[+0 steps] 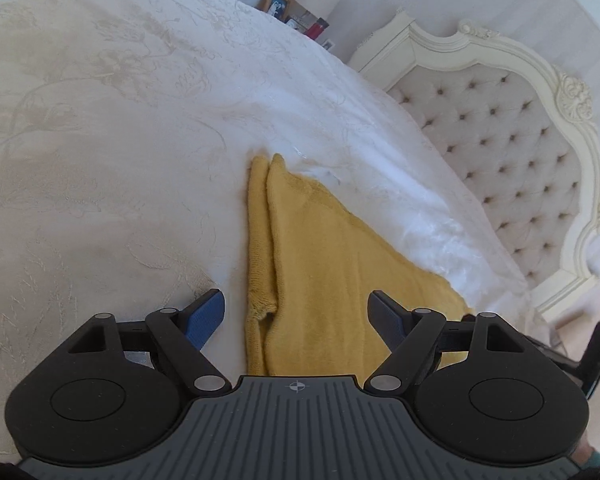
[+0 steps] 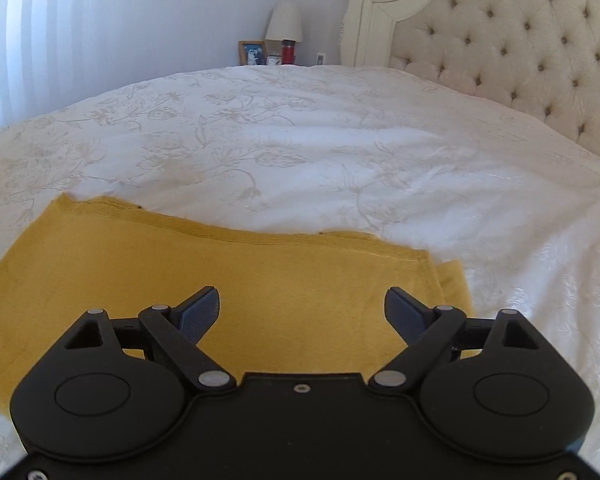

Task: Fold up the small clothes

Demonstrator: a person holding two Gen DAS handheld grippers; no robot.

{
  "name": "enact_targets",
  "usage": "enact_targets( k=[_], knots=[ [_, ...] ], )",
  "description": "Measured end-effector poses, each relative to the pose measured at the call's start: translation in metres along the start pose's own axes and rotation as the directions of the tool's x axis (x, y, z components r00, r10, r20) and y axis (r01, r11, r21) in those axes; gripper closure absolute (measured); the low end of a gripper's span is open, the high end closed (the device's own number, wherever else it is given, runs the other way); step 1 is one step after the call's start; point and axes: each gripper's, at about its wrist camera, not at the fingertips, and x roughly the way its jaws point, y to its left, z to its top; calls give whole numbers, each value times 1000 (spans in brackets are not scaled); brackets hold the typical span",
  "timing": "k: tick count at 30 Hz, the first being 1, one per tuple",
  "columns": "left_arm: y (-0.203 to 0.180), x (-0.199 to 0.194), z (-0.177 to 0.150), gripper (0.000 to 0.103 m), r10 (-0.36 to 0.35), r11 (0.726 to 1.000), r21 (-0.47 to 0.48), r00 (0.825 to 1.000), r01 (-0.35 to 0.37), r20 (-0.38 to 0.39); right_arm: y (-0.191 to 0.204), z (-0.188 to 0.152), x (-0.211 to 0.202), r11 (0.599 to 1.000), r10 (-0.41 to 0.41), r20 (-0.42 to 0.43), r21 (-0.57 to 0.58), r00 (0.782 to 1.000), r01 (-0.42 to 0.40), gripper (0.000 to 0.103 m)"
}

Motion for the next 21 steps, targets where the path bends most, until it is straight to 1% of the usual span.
enact_targets(
  k=[2,3,5,6,8,10,13,15,18,21],
  knots=[
    [1,0,0,25,19,1000,4,1000,-19,-3,13,10,18,999,38,-37,-15,999,-39,45],
    [1,0,1,25,27,1000,2,1000,-27,-5,16,14,26,998,55,-50,-10,997,-55,51],
    [2,-1,1,25,41,999,3,999,-41,-5,24,21,41,997,83,-77,12,994,-82,82],
    [2,-3,0,25,50,999,8,999,-50,-3,26,24,47,996,93,-83,23,992,-91,86],
    [1,-5,0,25,69,997,29,998,-69,2,31,30,58,993,117,-94,37,989,-113,86],
    [-2,-7,0,25,89,995,51,996,-89,6,38,32,67,992,123,-120,35,985,-120,86],
    [-5,-7,-3,25,117,989,88,993,-117,6,43,25,86,992,121,-220,51,968,-112,86],
    [-8,-7,-4,25,143,983,118,990,-143,9,43,18,86,992,119,-201,62,972,-109,87],
    [-12,-6,-8,25,176,969,173,984,-176,15,45,18,79,993,114,-194,43,974,-108,87],
    [-17,-4,-12,25,201,954,223,979,-199,16,41,18,63,990,136,-184,67,974,-125,86]
  ],
)
